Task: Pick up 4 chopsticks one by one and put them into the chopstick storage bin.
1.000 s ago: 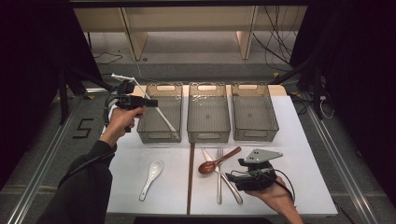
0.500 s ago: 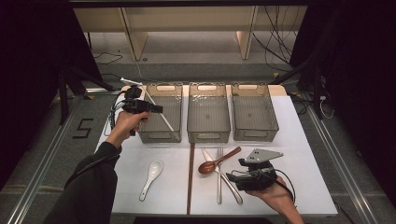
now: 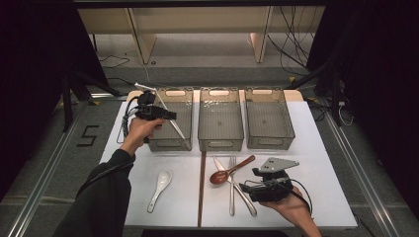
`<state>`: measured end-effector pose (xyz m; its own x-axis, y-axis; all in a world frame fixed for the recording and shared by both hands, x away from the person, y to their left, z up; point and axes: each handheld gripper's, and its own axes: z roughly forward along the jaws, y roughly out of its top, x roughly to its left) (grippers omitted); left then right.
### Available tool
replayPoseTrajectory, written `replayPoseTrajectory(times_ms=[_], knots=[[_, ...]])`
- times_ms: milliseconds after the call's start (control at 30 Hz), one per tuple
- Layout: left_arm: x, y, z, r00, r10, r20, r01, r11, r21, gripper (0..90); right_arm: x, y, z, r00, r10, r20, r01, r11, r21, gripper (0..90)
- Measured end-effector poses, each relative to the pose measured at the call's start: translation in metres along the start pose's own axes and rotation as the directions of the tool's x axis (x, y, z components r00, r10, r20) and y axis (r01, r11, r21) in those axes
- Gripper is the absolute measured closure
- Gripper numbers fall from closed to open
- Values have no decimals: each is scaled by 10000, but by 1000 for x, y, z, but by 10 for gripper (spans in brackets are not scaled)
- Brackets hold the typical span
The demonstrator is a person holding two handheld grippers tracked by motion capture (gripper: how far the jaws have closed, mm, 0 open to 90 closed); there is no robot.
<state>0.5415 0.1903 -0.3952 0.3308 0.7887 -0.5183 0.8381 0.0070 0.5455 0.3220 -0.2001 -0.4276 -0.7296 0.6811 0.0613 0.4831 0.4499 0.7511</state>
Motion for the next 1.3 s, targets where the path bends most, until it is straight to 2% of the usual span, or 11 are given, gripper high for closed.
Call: replayPoseTrajectory(times_ms=[67,233,300,433,567,633,767,900,1167,1233,1300], knots=[[-1,0,4,9999,-131,-21,131,9999,-65,668,0,0,0,10000,7,2,-7,10000,-9,312],[-2,1,10,9991,-42,-427,43,10000,20,520,-1,0,-1,10000,39,-1,-39,10000,-43,312],[-3,1,12,9975,100,-702,-95,9999,69,425,-1,0,-1,10000,43,6,-43,10000,-40,312],[-6,1,15,9948,390,-938,-364,9989,295,277,-1,-1,-1,10000,54,-12,-54,10000,-28,312],[-9,1,15,9922,546,-1118,-508,9980,367,202,-1,-1,-2,10000,52,-13,-52,10000,-48,312],[-11,1,15,9915,549,-1179,-505,9979,408,183,-1,-1,-1,10000,42,-7,-42,10000,-35,312],[-16,-2,8,9926,735,-964,-700,9968,393,178,-1,-1,-2,10000,43,-12,-43,10000,-41,312],[-27,-9,-4,9955,821,-471,-818,9966,72,179,-2,-1,-2,10000,62,32,-62,10000,-48,312],[-52,-41,-25,9898,1428,2,-1428,9897,-79,176,-1,-2,-3,9999,123,107,-123,9999,-45,312],[-57,-51,-27,9861,1662,7,-1662,9861,-19,176,-1,-2,-4,9998,117,168,-116,9999,-62,312],[-61,-62,-28,9856,1689,91,-1689,9856,-35,176,-2,-3,-5,9997,163,204,-161,9998,-100,312]])
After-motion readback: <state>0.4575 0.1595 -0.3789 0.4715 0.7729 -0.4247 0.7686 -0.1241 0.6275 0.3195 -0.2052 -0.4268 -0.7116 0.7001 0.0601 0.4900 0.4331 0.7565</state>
